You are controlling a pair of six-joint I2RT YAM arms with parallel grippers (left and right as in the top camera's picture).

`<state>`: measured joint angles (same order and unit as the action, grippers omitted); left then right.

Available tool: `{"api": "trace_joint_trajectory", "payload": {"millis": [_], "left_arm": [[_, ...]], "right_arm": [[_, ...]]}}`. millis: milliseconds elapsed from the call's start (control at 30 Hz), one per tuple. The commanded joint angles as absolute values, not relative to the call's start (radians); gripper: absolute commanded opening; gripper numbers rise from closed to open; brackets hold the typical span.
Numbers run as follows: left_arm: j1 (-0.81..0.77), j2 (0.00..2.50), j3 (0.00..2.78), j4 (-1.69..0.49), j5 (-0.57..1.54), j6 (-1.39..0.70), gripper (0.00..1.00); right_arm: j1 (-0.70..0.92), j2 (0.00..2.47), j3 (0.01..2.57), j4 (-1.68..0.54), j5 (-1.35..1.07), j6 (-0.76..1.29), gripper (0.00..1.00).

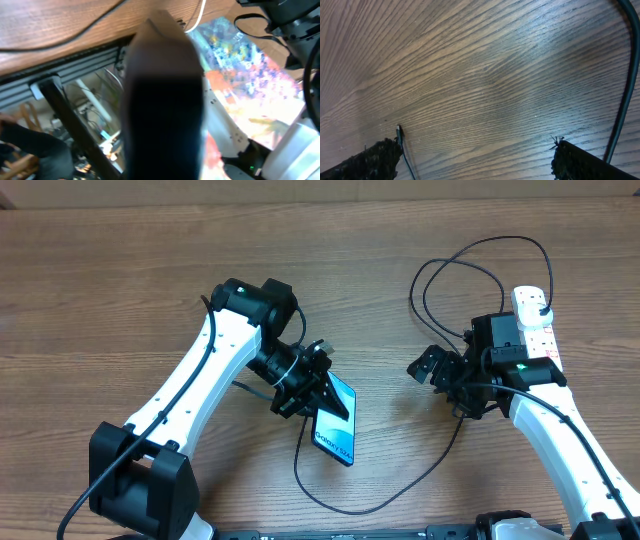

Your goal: Plug charger to phone and switch on socket

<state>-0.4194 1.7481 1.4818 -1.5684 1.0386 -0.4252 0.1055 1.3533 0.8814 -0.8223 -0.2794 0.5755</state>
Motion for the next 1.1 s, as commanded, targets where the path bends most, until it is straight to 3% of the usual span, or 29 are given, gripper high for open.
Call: {"api": "trace_joint_trajectory", "payload": {"millis": [0, 367, 1067], "left_arm": [[-0.426, 1.713, 1.508, -1.575, 1.128, -0.498, 0.04], [-0.426, 1.713, 1.508, -1.554, 1.185, -0.809, 0.04], [-0.426, 1.713, 1.508, -1.457, 1.225, -0.899, 0.05]], "right_arm": [[0.105, 1.352, 0.884, -0.818, -0.262, 0.567, 1.00], [0.105, 1.352, 0.884, -0.818, -0.262, 0.567, 1.00], [0.105, 1.352, 0.884, -0.818, -0.262, 0.567, 1.00]]}}
